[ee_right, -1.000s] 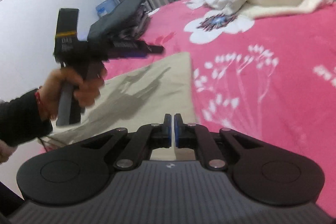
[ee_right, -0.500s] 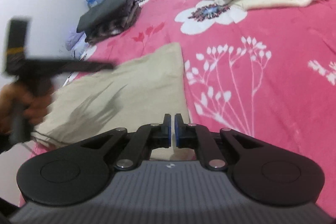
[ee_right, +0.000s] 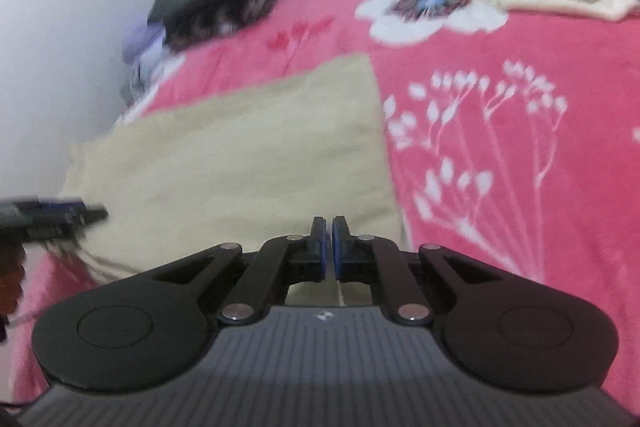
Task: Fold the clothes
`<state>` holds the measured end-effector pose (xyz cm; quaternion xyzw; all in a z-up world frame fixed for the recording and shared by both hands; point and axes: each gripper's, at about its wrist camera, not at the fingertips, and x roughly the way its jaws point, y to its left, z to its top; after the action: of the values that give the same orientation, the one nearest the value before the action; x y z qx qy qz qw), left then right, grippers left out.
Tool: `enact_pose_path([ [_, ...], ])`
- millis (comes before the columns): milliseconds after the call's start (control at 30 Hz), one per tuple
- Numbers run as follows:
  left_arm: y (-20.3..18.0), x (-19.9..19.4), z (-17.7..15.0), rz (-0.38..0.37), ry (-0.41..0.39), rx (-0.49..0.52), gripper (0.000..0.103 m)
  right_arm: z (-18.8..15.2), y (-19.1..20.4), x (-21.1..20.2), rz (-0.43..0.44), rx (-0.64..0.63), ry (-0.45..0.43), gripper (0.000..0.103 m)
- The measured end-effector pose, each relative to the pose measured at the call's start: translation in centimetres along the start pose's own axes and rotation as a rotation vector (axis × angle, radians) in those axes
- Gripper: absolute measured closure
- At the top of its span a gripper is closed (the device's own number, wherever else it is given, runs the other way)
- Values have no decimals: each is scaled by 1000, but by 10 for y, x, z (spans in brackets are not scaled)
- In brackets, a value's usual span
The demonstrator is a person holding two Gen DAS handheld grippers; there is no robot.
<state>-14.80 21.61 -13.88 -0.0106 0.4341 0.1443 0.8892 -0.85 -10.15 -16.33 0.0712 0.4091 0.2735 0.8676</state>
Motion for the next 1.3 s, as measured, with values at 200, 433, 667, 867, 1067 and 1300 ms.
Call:
enact_pose_path([
  [200,-4,7,21,-65,-54,13,46,19,-43,5,40,215,8,87],
  [433,-30,44,35,-118,-36,51,44,43,-91,59,181,479,105,71],
  [667,-31,51,30,-125,-50,75,42,68,-105,107,298,575,124,71],
  [867,-27,52,28,-140,-55,61,42,79,-101,137,406,607,167,70],
  [1067,-26,54,28,-146,-61,58,42,40,-101,112,525,609,249,71],
  [1300,-26,54,26,-147,-71,59,42,12,-76,75,522,534,270,80],
])
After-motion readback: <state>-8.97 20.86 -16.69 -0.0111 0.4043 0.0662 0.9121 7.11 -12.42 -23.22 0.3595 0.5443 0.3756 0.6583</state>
